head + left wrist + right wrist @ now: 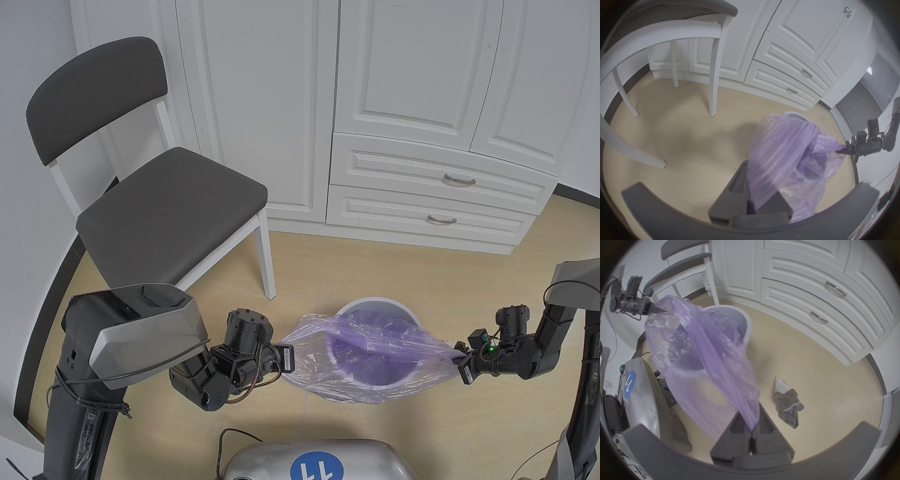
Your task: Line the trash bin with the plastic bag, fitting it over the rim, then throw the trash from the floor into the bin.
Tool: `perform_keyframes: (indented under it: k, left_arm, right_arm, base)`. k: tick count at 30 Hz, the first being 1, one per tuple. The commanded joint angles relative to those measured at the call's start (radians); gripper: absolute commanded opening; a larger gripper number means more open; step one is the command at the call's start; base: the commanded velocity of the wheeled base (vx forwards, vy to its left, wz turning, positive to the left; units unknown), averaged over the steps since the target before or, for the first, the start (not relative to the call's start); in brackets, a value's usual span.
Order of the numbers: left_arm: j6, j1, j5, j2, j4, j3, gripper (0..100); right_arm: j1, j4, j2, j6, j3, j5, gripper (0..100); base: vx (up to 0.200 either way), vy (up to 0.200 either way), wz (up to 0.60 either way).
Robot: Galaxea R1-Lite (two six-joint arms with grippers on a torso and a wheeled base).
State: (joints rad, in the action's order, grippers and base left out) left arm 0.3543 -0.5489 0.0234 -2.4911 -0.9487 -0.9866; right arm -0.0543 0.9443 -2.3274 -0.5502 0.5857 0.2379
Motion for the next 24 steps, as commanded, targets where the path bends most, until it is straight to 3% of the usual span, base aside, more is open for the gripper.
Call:
perform_keyframes:
  k: [1,10,11,13,17,24]
  left_arm:
    - [-0.006,0.007,0.000,-0.017,-0.016,-0.009,0]
    - [0.003,0.009,-0.003,-0.020,-0.024,-0.060,0]
    - [0.003,0.009,-0.003,-0.020,-0.024,-0.060,0]
    - [0.005,0.009,-0.003,-0.014,-0.045,-0.053,0]
    - [0.005,0.007,-0.003,-0.014,-0.067,-0.050,0]
    - [0.005,0.001,-0.003,-0.015,-0.070,-0.052,0]
  right_arm:
    - [0.011,0.002,-0.003,0.001,-0.001,0.000,0]
    - [-0.003,-0.005,0.011,0.052,-0.004,0.001,0]
    - [-0.003,-0.005,0.011,0.052,-0.004,0.001,100]
    - [-0.006,-0.009,0.023,0.053,-0.009,0.026,100]
    - [-0.053,0.004,0.033,0.053,-0.009,0.166,100]
    - [-0.136,-0.009,0.092,0.056,-0.001,0.279,100]
  base:
    - [0.000,0.000,0.00]
    - [0.000,0.000,0.00]
    - [0.000,0.000,0.00]
    - [0.000,0.000,0.00]
    - [0.000,0.000,0.00]
    - [0.000,0.000,0.00]
